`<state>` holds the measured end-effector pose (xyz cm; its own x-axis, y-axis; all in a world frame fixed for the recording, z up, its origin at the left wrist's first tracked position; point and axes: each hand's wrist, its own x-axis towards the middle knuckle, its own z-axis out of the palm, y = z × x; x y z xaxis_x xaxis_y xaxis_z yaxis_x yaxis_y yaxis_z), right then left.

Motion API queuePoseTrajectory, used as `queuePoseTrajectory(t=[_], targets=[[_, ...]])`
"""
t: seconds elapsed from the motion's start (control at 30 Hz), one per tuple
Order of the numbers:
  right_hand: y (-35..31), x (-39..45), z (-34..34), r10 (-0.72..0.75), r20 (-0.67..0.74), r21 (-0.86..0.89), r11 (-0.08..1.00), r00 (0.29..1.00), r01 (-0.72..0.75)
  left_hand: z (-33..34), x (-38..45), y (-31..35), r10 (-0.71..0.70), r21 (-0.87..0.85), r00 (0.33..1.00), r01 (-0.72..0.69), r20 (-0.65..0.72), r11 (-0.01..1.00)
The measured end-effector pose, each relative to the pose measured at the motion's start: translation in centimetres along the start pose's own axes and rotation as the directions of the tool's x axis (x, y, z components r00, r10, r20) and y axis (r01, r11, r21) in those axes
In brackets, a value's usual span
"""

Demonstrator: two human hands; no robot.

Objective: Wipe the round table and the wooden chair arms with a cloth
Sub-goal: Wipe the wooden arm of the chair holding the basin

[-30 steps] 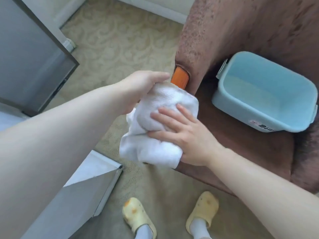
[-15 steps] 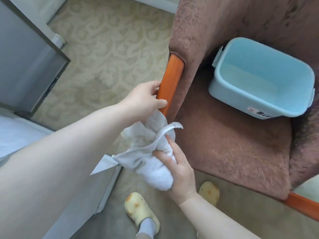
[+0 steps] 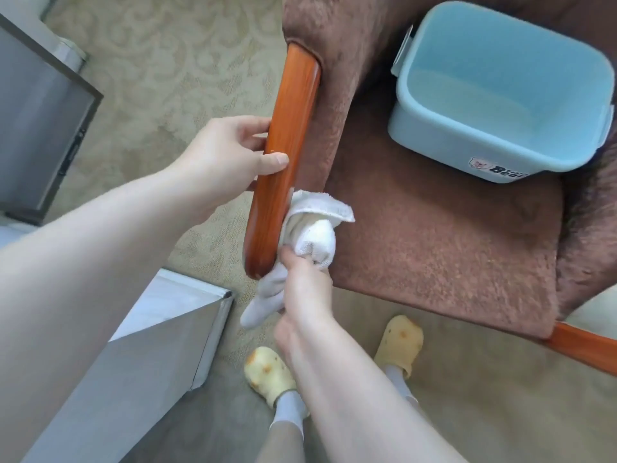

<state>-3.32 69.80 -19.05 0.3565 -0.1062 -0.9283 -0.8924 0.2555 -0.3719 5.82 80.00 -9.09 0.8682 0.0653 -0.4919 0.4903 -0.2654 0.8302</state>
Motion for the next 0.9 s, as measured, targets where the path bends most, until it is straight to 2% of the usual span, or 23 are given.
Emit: queuePoseTrajectory(t=[0.07, 0.2, 0.27, 0.3, 0.37, 0.43, 0.47, 0.53, 0.57, 0.67, 0.73, 0.8, 0.83, 0.87, 0.9], targets=[[0.8, 0.0, -0.1, -0.061, -0.029, 0.021, 0.998, 0.998, 0.061, 0.0, 0.2, 0.1, -0.010, -0.005, 1.000, 0.010, -0.011, 1.000], [-1.5, 0.7, -0.1, 0.134, -0.026, -0.004, 0.991, 0.991, -0.134, -0.2, 0.1, 0.4, -0.013, 0.001, 1.000, 0.013, -0.020, 1.000], [-2.9, 0.3, 0.3, 0.139, 0.009, -0.038, 0.990, 0.990, -0.139, -0.1, 0.0, 0.3, -0.019, -0.026, 1.000, 0.019, -0.003, 0.999], [-3.1, -0.1, 0.6, 0.110, 0.004, -0.055, 0.992, 0.994, -0.110, -0.1, 0.0, 0.2, -0.019, -0.045, 1.000, 0.019, -0.004, 0.999], [-2.4, -1.8, 1.1, -0.037, -0.069, -0.130, 0.991, 0.997, 0.028, 0.0, -0.1, -0.2, -0.029, -0.081, 0.998, 0.025, -0.053, 0.996], [0.2, -4.2, 0.7, -0.285, -0.071, -0.216, 0.940, 0.956, 0.264, 0.7, -0.5, -0.7, -0.046, -0.079, 0.989, 0.035, -0.141, 0.996], [1.5, -5.7, 0.6, -0.412, -0.055, -0.241, 0.890, 0.910, 0.388, 1.0, -0.8, -1.0, -0.059, -0.071, 0.985, 0.048, -0.164, 0.996], [2.6, -7.1, 1.7, -0.572, -0.012, -0.292, 0.786, 0.820, 0.545, 1.5, -1.3, -1.5, -0.105, -0.095, 0.983, 0.091, -0.152, 0.991], [1.4, -7.0, 2.7, -0.643, -0.025, -0.303, 0.735, 0.766, 0.607, 1.5, -1.5, -1.5, -0.132, -0.153, 0.983, 0.113, -0.126, 0.982], [-6.0, -5.6, 5.0, -0.843, -0.065, -0.284, 0.529, 0.534, 0.800, 0.8, -1.9, -1.6, -0.193, -0.353, 0.981, 0.171, -0.028, 0.920], [-10.5, -4.4, 5.5, -0.907, -0.055, -0.327, 0.412, 0.418, 0.850, 0.3, -2.0, -2.2, -0.194, -0.391, 0.981, 0.190, 0.029, 0.900], [-11.6, -4.4, 5.0, -0.936, 0.054, -0.460, 0.286, 0.348, 0.841, -0.1, -2.4, -3.2, -0.220, -0.511, 0.974, 0.220, 0.062, 0.831], [-11.1, -4.6, 4.1, -0.937, 0.190, -0.546, 0.146, 0.292, 0.825, -0.2, -2.6, -3.7, -0.236, -0.579, 0.969, 0.231, 0.069, 0.782], [-10.3, -4.7, 2.9, -0.896, 0.389, -0.599, -0.071, 0.213, 0.798, -0.2, -3.0, -4.3, -0.246, -0.640, 0.967, 0.229, 0.064, 0.734], [-9.7, -4.6, 1.3, -0.779, 0.614, -0.571, -0.330, 0.124, 0.752, 0.0, -3.4, -5.0, -0.252, -0.689, 0.967, 0.213, 0.046, 0.693]])
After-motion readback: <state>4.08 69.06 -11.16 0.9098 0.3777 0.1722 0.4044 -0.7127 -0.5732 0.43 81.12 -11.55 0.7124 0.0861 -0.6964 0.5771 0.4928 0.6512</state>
